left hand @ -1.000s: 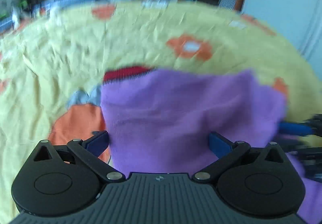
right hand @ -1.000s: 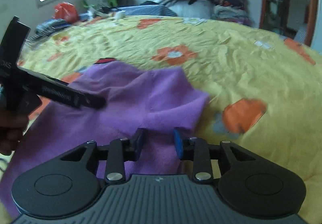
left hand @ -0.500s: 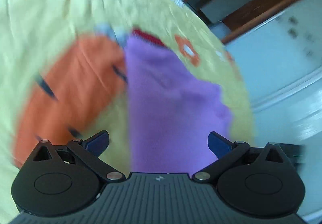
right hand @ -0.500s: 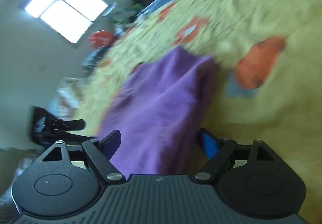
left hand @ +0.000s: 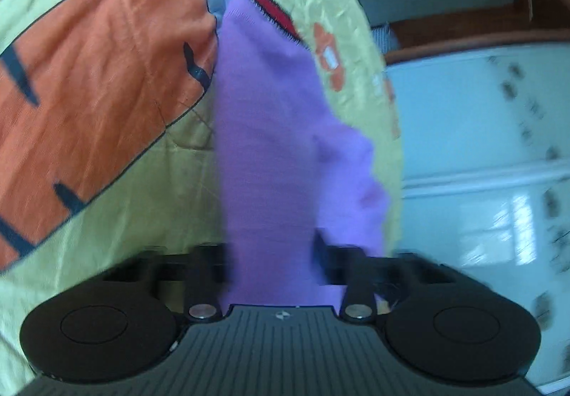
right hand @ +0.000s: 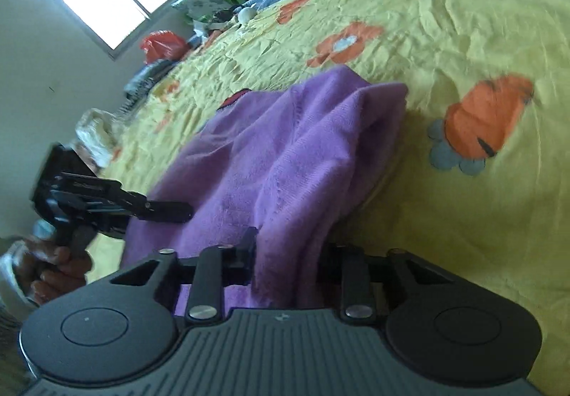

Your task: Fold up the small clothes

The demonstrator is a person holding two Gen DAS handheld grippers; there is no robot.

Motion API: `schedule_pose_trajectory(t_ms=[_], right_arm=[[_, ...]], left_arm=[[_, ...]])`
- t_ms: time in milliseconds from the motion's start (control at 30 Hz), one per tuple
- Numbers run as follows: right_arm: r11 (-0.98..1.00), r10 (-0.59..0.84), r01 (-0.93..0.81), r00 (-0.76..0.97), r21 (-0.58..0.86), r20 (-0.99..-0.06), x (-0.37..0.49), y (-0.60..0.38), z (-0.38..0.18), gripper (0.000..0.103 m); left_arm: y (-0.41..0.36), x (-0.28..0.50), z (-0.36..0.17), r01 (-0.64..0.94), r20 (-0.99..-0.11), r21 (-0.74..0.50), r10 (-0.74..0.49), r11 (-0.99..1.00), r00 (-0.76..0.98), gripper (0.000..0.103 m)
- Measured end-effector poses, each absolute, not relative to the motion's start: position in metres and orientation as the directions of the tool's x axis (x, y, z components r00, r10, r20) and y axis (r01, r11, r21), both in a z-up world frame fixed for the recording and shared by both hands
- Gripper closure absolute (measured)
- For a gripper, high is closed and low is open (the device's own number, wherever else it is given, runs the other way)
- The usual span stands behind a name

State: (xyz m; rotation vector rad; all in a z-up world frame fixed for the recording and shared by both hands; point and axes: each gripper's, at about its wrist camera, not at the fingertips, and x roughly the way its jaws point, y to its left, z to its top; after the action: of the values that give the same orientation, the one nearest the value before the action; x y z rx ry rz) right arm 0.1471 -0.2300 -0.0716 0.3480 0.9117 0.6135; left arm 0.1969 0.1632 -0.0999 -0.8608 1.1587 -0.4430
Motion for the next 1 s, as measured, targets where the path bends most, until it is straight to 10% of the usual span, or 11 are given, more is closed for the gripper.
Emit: schedule_pose_trajectory(t_ms=[267,400,433,500,533,733,833,933,967,1000], right_arm=[[0.817,0.575,-0.390,0.616,0.426,-0.539,0.148,-0.228,-0.004,0.082],[0.850,0.518,-0.345,0.681,0.397,-0.517,0.142,-0.261,0.012,0.079],[0.866,0.493,-0.328,0.683,0.377,-0.538,0.144,-0.266,0.006,0.076],[0.889,0.453,-0.254,0.620,0.382,-0.641,0.159,-0.275,-0.020,0.019],[0.901,0.427,-0.218,0.608,0.376,-0.670,0.160,-0.280,-0.031,0.011],[0.856,0.506,-0.247,0.579,0.454,-0.640,0.096,-0.318,-0.064,0.011],[0.820,0.558,-0.264,0.566,0.508,-0.607,0.080,-0.318,-0.071,0.011],[0.805,0.581,-0.293,0.566,0.516,-0.585,0.078,-0.300,-0.074,0.020],[0.816,0.567,-0.284,0.562,0.504,-0.602,0.084,-0.292,-0.073,0.070],[0.818,0.561,-0.242,0.534,0.522,-0.633,0.097,-0.288,-0.076,0.089]], left_arm=[[0.096,0.220,-0.008,0.233,-0.687,-0.497,-0.543,0.836,0.483,0.078],[0.080,0.245,0.018,0.259,-0.647,-0.546,-0.598,0.796,0.473,0.077],[0.080,0.252,0.013,0.253,-0.648,-0.564,-0.612,0.786,0.453,0.072],[0.084,0.267,-0.013,0.153,-0.680,-0.617,-0.621,0.772,0.391,0.062],[0.087,0.266,-0.024,0.126,-0.703,-0.603,-0.599,0.788,0.383,0.060],[0.119,0.200,-0.054,0.091,-0.661,-0.693,-0.681,0.715,0.316,0.004],[0.123,0.181,-0.078,-0.004,-0.638,-0.747,-0.715,0.665,0.286,0.001],[0.115,0.182,-0.084,-0.032,-0.576,-0.801,-0.756,0.598,0.311,0.005],[0.109,0.186,-0.087,-0.034,-0.560,-0.816,-0.775,0.577,0.293,0.044],[0.102,0.190,-0.092,-0.043,-0.574,-0.810,-0.777,0.584,0.258,0.074]])
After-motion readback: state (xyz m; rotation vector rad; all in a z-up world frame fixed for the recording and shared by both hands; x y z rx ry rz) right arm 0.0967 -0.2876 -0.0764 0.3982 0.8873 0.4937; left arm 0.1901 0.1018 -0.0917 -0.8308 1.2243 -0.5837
